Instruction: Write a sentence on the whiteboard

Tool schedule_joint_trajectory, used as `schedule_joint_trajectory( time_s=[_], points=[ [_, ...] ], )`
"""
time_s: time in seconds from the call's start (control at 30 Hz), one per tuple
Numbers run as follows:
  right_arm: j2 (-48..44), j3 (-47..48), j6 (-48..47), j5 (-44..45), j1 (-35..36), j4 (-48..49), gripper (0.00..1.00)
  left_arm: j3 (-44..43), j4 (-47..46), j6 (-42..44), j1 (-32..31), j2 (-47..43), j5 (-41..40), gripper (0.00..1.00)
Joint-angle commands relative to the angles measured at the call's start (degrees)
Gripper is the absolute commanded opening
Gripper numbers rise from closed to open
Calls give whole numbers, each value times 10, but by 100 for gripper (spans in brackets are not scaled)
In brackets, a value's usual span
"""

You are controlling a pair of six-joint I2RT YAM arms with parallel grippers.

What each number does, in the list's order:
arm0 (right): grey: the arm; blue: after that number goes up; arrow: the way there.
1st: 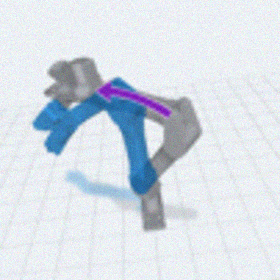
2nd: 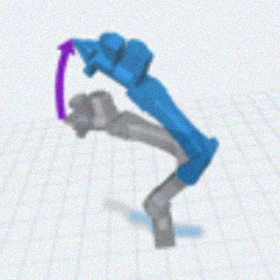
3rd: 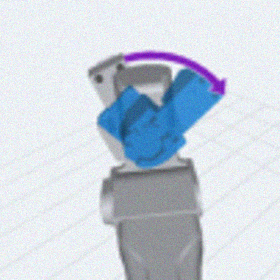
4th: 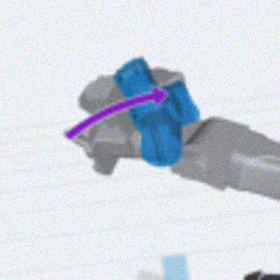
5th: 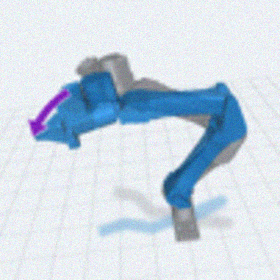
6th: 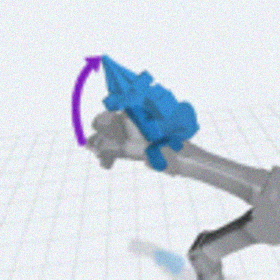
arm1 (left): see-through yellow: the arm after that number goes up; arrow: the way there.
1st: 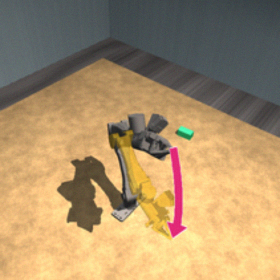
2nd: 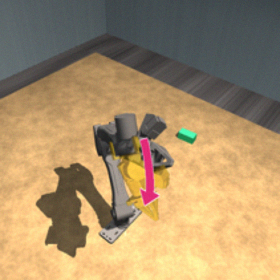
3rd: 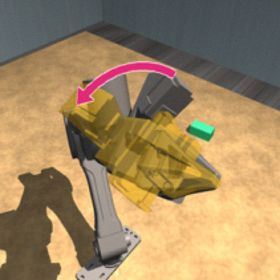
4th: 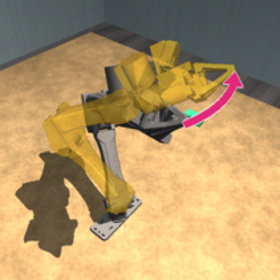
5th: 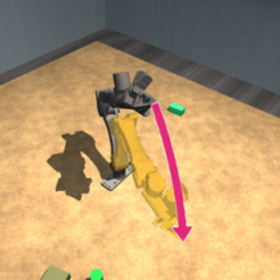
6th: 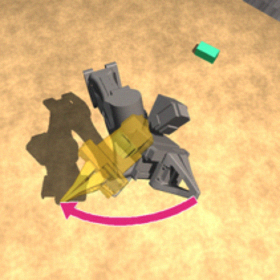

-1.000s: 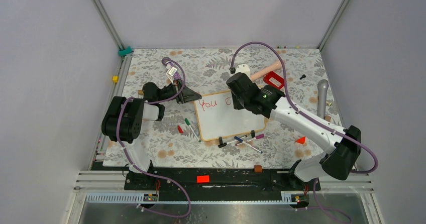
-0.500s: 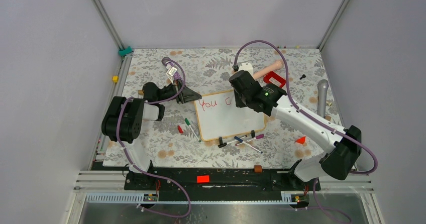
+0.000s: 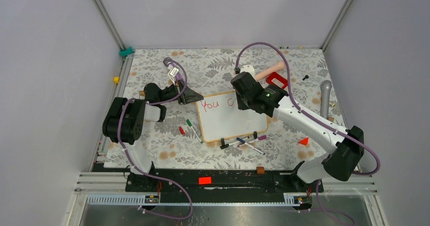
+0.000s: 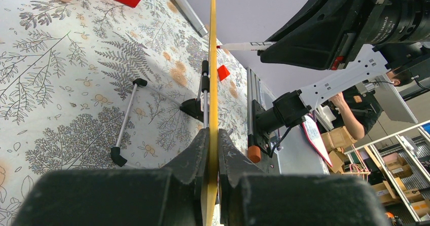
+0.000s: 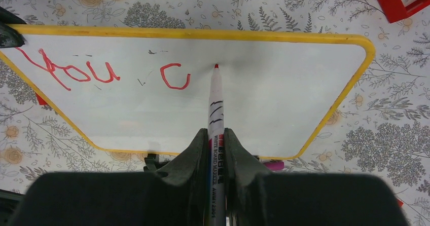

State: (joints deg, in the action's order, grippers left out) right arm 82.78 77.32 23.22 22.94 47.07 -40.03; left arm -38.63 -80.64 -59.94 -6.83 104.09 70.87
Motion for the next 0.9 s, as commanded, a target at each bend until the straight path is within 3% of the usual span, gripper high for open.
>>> schedule_joint_trajectory(
  time_s=[0.0, 0.33, 0.87],
  points=[
    [8, 4, 6, 10, -6, -7, 0, -8, -37, 7, 0, -3, 19, 2],
    [34, 35, -10, 0, -10, -6, 0, -9, -37, 8, 0, -2, 19, 2],
    [5, -23, 12, -54, -10, 22, 0, -10, -37, 8, 0, 0, 18, 2]
  ],
)
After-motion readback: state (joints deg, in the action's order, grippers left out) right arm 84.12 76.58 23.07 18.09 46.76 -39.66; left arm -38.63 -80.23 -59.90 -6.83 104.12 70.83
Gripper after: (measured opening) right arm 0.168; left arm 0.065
